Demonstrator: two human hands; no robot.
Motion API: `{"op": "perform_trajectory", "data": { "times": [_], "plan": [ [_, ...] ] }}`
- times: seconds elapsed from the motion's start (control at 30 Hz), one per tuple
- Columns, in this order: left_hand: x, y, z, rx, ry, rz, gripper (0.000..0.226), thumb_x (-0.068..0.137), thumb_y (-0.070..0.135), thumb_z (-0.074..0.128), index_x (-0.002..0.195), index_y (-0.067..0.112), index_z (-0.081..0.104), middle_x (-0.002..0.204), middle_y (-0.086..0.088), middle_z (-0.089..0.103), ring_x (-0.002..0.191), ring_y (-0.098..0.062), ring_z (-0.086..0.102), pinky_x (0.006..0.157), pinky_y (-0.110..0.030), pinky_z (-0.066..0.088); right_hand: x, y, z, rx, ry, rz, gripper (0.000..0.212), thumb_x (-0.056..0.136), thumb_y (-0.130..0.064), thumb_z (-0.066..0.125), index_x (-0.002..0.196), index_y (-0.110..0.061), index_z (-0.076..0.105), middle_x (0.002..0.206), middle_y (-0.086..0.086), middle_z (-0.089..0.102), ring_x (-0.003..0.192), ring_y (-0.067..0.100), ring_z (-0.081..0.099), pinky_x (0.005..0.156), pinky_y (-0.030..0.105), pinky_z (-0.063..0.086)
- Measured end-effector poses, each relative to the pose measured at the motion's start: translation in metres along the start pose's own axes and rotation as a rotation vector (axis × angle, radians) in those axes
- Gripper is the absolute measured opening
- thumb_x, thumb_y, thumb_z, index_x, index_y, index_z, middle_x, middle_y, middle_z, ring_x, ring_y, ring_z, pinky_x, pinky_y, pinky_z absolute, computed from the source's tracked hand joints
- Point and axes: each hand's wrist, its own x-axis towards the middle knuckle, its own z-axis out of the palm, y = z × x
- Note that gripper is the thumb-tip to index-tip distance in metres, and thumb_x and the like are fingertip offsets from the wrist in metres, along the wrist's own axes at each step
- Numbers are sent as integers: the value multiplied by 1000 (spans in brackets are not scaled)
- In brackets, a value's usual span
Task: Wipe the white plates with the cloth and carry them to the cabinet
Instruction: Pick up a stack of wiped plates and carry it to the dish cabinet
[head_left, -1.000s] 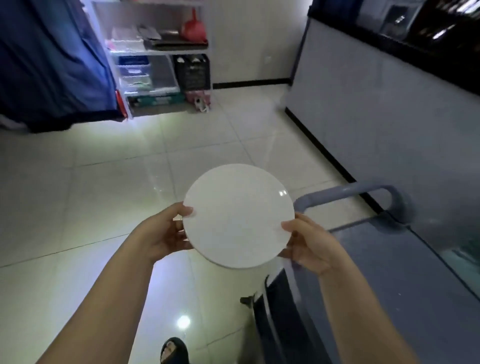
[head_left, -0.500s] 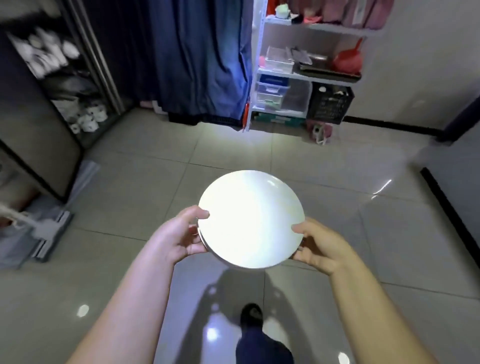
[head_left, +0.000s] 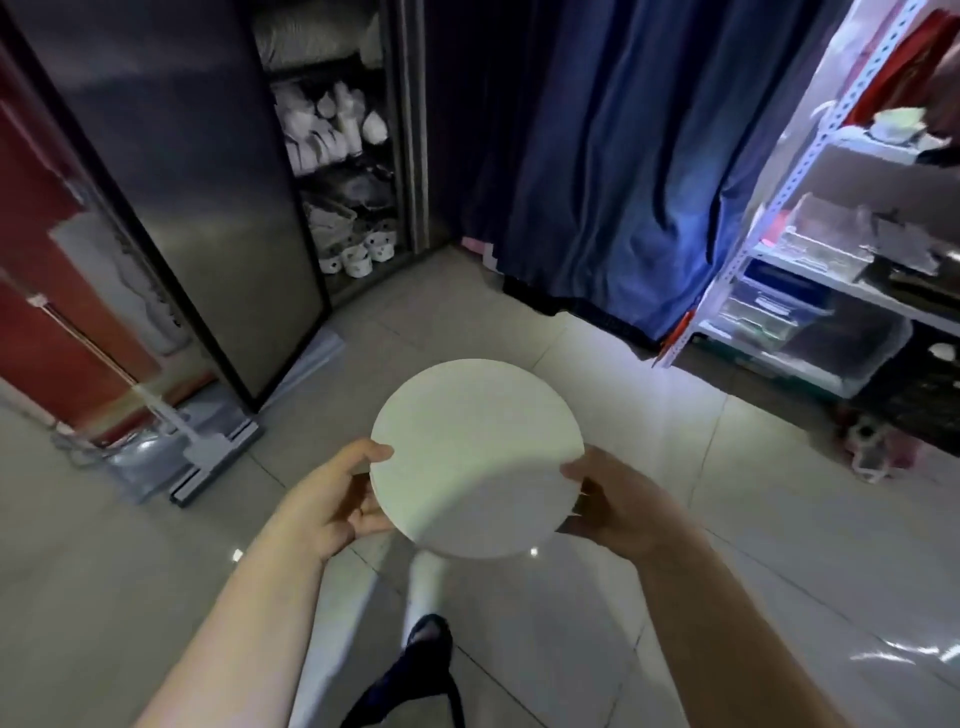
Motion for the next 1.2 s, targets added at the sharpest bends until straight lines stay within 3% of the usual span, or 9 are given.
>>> {"op": "perform_trajectory", "data": {
  "times": [0.13, 0.27, 0.47, 0.57, 0.67, 0.77, 0.9, 1.07, 1.2],
  "plan": [
    [84, 74, 12, -5, 11, 23, 49, 60, 26, 67, 106, 9, 59, 97, -10, 45, 83, -26, 42, 61, -39, 60, 105, -72, 8, -7, -19, -6, 29, 84, -4, 63, 113, -8, 66, 92, 11, 71, 74, 27, 70, 69, 44, 57],
    [189, 178, 35, 2, 41, 71, 29, 72, 20, 63, 100, 11, 62, 58, -4, 53, 49, -19, 40, 48, -33, 55, 220, -165, 22, -28, -23, -38, 31, 83, -6, 64, 114, -12, 65, 91, 9, 72, 72, 25, 71, 69, 43, 57],
    [323, 319, 74, -23, 45, 93, 20, 83, 19, 60, 101, 12, 66, 98, -13, 64, 93, -29, 51, 63, -41, 60, 361, -296, 38, -24, -37, -45, 37, 76, -8, 69, 113, -14, 68, 93, 9, 72, 74, 25, 71, 67, 40, 57],
    [389, 376, 90, -48, 45, 107, 19, 85, 20, 60, 101, 14, 67, 104, -13, 62, 96, -29, 52, 78, -47, 56, 434, -355, 43, -31, -49, -34, 44, 64, -12, 73, 108, -15, 71, 98, 10, 70, 76, 26, 71, 70, 41, 57],
    [457, 430, 101, -68, 88, 116, 17, 83, 21, 62, 96, 14, 68, 94, -11, 58, 83, -27, 51, 85, -48, 52, 517, -412, 51, -63, -77, -21, 40, 64, -12, 72, 104, -17, 73, 105, 11, 68, 81, 27, 70, 71, 41, 57],
    [524, 484, 108, -106, 142, 162, 20, 81, 21, 62, 99, 14, 68, 87, -9, 58, 69, -22, 51, 72, -44, 56, 601, -472, 67, -151, -148, -20, 50, 65, -14, 70, 114, -17, 68, 117, 12, 65, 99, 31, 63, 73, 43, 57],
    [591, 563, 114, -176, 236, 185, 33, 80, 21, 62, 111, 12, 66, 106, -11, 63, 96, -29, 56, 75, -47, 57, 699, -559, 101, -214, -247, 10, 54, 70, -13, 69, 123, -13, 61, 128, 15, 60, 108, 34, 59, 77, 45, 57],
    [660, 658, 106, -264, 296, 199, 34, 84, 20, 60, 115, 9, 63, 103, -13, 60, 91, -29, 52, 53, -35, 54, 811, -640, 155, -272, -324, 36, 44, 83, -10, 62, 127, -14, 59, 132, 16, 58, 121, 39, 54, 87, 49, 56],
    [718, 724, 78, -284, 289, 235, 57, 70, 21, 66, 125, 6, 59, 122, -15, 63, 112, -36, 56, 83, -49, 51, 889, -683, 208, -292, -341, 65, 55, 70, -12, 69, 124, -14, 61, 128, 18, 60, 110, 36, 59, 84, 49, 56]
  ]
}}
